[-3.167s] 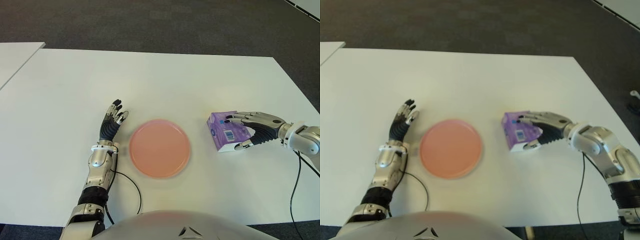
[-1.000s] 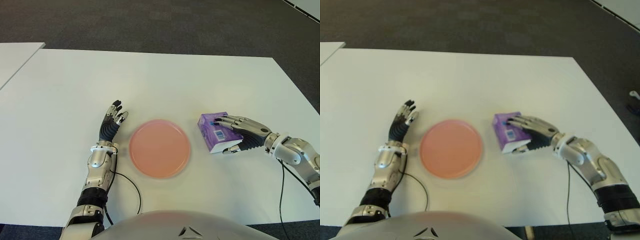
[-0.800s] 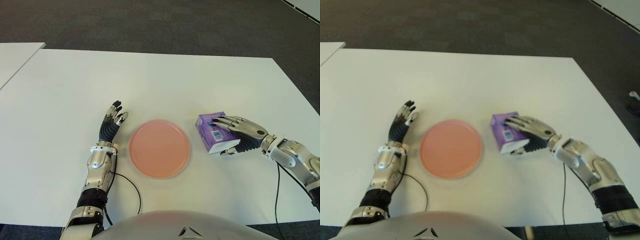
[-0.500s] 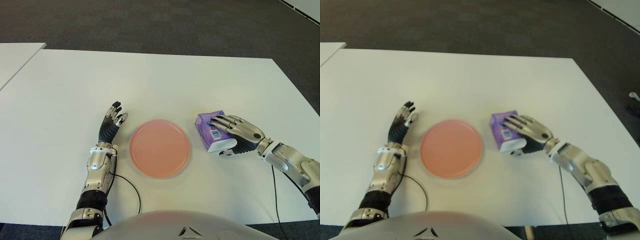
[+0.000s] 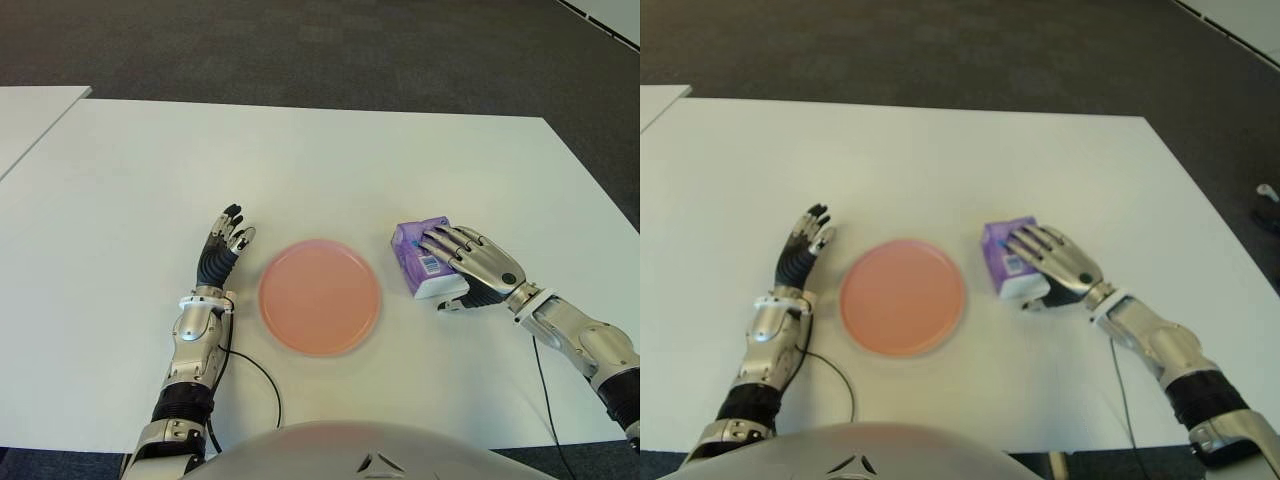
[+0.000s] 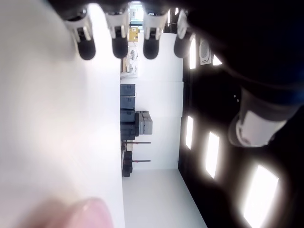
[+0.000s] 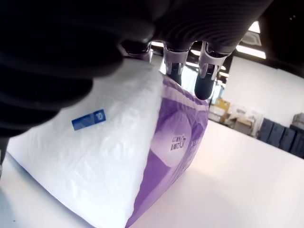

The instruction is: Put the tissue paper into the plate.

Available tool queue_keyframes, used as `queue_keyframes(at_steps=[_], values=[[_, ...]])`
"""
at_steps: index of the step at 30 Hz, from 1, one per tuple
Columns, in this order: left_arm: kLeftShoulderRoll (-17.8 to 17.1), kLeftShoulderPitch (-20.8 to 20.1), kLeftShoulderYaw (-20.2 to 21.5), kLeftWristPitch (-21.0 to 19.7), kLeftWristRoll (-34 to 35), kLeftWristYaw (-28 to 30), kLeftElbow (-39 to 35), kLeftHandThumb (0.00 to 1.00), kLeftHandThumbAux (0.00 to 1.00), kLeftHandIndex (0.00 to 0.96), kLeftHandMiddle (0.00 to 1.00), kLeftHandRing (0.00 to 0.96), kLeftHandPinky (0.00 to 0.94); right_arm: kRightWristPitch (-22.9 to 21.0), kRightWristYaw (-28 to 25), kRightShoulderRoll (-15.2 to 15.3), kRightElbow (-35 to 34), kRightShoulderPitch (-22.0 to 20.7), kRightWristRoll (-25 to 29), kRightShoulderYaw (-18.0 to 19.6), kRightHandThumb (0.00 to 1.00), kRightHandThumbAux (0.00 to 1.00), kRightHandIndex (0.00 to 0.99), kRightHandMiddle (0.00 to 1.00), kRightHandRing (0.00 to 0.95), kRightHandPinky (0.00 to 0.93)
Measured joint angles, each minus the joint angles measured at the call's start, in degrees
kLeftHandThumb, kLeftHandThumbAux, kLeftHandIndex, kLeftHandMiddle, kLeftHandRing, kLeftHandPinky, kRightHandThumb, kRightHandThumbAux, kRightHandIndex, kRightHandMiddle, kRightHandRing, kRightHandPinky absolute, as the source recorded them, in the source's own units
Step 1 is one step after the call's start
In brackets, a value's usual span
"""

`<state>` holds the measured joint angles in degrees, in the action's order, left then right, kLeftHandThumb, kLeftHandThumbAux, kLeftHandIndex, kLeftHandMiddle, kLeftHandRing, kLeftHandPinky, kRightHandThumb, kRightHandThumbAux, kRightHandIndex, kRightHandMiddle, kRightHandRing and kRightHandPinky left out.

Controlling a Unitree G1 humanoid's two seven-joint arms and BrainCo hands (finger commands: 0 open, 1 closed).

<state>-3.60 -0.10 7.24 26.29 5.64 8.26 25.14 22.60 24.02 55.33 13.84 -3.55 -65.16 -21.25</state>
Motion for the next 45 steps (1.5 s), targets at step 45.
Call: queue_keyframes(at_steps=[45], values=[[0.2, 1.6, -1.2, -1.3, -0.3, -0.7, -1.9, 0.000, 0.527, 0.000, 0.000, 0.000, 0.000, -1.2, 12.9, -4.0, 15.0, -6.4, 5.3, -6.9, 0.276, 0.578, 0.141, 0.148, 0.118, 0.177]])
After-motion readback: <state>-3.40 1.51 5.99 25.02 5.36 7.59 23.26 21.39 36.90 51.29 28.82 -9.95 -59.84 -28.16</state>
